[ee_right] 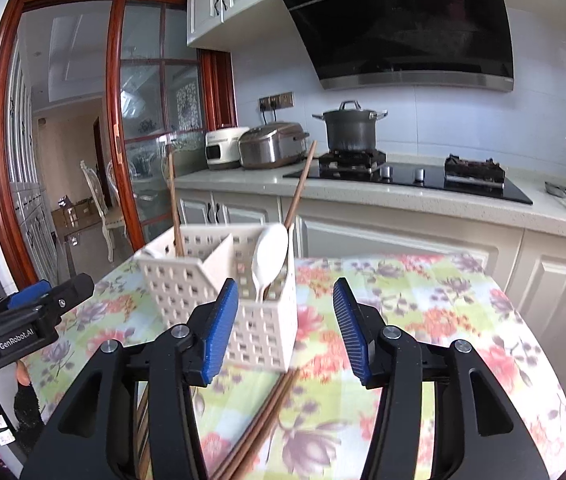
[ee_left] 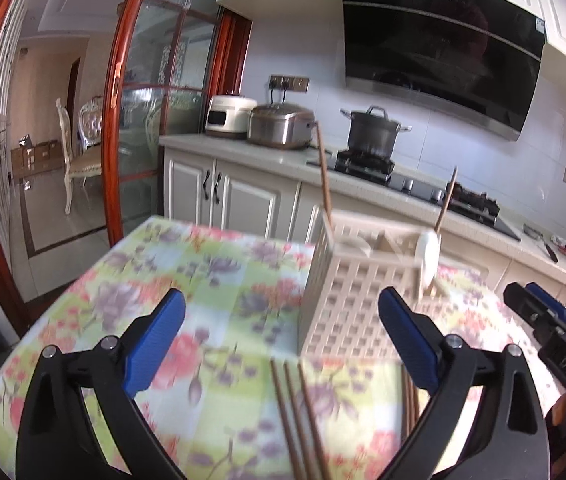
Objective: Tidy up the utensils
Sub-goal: 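Lower the spoons into the white basket and open both tools, then move both tools down toward the brown chopsticks lying beside the basket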
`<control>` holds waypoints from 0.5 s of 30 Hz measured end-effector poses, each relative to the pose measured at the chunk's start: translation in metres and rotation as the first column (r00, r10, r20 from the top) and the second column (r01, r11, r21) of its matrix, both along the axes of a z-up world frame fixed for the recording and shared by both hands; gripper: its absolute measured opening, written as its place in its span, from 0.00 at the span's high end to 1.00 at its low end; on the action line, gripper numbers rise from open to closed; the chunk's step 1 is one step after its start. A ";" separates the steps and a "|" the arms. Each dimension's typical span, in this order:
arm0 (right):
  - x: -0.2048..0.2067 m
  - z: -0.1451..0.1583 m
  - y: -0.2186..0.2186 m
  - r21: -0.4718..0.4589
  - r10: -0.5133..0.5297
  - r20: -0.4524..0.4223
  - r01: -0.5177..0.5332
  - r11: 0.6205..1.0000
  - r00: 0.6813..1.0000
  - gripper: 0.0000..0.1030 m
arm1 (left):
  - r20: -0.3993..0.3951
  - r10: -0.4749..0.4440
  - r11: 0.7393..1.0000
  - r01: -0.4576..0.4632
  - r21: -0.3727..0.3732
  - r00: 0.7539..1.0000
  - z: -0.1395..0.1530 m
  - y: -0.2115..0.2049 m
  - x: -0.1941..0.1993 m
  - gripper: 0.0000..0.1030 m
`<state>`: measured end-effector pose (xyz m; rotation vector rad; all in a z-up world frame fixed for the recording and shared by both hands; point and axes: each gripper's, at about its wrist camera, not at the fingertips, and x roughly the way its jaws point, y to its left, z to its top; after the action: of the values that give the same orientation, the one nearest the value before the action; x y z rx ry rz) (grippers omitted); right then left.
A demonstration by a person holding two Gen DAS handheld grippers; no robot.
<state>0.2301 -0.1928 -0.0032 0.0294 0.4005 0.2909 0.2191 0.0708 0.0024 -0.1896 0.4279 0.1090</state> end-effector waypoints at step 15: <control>-0.029 -0.080 -0.013 -0.018 -0.002 -0.283 -0.003 1.000 0.959 0.53 | -0.208 0.028 0.997 -0.014 0.072 0.978 -0.064 -0.004 -0.026 0.09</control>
<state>0.2012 -0.2057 -0.0828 0.0539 0.6875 0.2839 0.1926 0.0666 -0.0617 -0.1137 0.6312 0.1654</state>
